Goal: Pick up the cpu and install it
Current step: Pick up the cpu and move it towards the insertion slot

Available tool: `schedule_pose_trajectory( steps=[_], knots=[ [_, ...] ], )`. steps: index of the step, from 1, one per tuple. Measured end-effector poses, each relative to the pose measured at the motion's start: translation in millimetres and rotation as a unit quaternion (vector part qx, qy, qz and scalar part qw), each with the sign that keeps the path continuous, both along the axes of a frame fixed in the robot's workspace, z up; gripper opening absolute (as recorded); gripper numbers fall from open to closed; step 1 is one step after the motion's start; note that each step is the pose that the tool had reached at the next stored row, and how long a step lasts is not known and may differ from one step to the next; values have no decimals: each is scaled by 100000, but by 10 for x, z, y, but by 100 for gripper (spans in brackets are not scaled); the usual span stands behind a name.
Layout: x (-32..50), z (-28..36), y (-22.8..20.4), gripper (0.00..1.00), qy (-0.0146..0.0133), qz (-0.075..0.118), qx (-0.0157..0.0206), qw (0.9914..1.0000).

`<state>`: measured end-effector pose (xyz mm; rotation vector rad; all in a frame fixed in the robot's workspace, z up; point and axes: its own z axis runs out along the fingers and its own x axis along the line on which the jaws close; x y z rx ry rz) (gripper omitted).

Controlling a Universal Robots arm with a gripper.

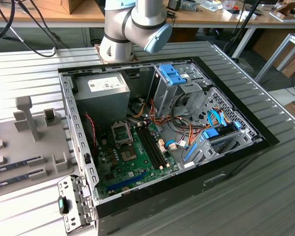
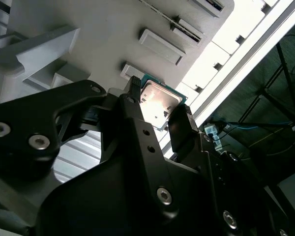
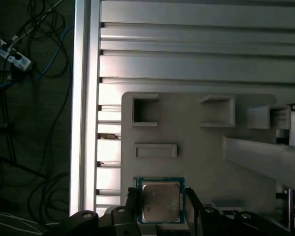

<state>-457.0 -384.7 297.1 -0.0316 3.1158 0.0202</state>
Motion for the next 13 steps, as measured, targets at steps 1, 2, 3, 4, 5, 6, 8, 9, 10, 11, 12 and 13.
schedule_pose_trajectory(
  steps=[1,2,3,4,5,6,8,9,10,11,12,13],
  knots=[
    [0,7,0,47,-1,2,1,100000],
    [0,16,0,47,6,1,-2,100000],
    [0,24,0,47,5,2,0,100000],
    [0,31,0,47,2,3,8,100000],
    [0,38,0,47,0,3,5,100000],
    [0,43,0,47,0,2,11,100000],
    [0,49,0,47,-9,4,29,100000],
    [0,52,0,47,-6,10,39,100000],
    [1,53,0,47,-3,8,43,100000],
    [0,54,0,47,3,3,44,100000],
    [0,54,0,47,-1,3,52,100000],
    [0,56,0,47,0,4,63,100000]
  ],
)
